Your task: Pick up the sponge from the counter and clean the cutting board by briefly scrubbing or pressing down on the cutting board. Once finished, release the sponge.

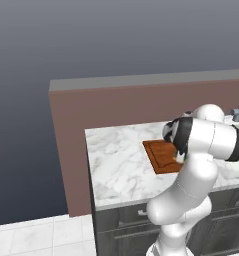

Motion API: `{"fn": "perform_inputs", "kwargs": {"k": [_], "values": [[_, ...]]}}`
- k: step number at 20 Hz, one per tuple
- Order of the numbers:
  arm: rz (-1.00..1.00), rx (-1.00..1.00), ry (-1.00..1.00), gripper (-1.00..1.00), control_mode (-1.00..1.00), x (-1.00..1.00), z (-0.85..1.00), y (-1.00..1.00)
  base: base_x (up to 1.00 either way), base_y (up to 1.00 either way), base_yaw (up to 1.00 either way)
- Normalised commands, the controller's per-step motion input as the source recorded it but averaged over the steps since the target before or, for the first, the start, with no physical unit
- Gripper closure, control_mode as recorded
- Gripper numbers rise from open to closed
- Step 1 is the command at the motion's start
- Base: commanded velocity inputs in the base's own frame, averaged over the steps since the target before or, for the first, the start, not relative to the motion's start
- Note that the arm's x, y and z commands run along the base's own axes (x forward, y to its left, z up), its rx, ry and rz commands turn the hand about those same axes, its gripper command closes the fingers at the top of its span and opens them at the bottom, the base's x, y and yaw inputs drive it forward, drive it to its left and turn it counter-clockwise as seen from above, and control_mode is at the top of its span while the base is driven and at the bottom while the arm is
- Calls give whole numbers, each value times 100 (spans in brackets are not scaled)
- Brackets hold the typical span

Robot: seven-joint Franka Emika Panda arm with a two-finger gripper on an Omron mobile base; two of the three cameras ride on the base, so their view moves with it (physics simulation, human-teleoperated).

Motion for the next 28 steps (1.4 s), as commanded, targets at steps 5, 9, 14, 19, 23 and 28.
{"fn": "perform_inputs", "kwargs": {"k": [5,9,14,19,23,28], "values": [[4,0,0,100,-100,63,0,0,0,0,0],[6,0,-1,100,-100,61,0,0,0,0,0],[6,0,-5,100,-100,58,0,1,0,0,0],[6,0,-7,100,-100,42,-4,7,0,0,0],[5,0,-6,100,-100,24,-5,18,0,0,0],[2,0,-2,100,-100,1,-2,33,0,0,0]]}}
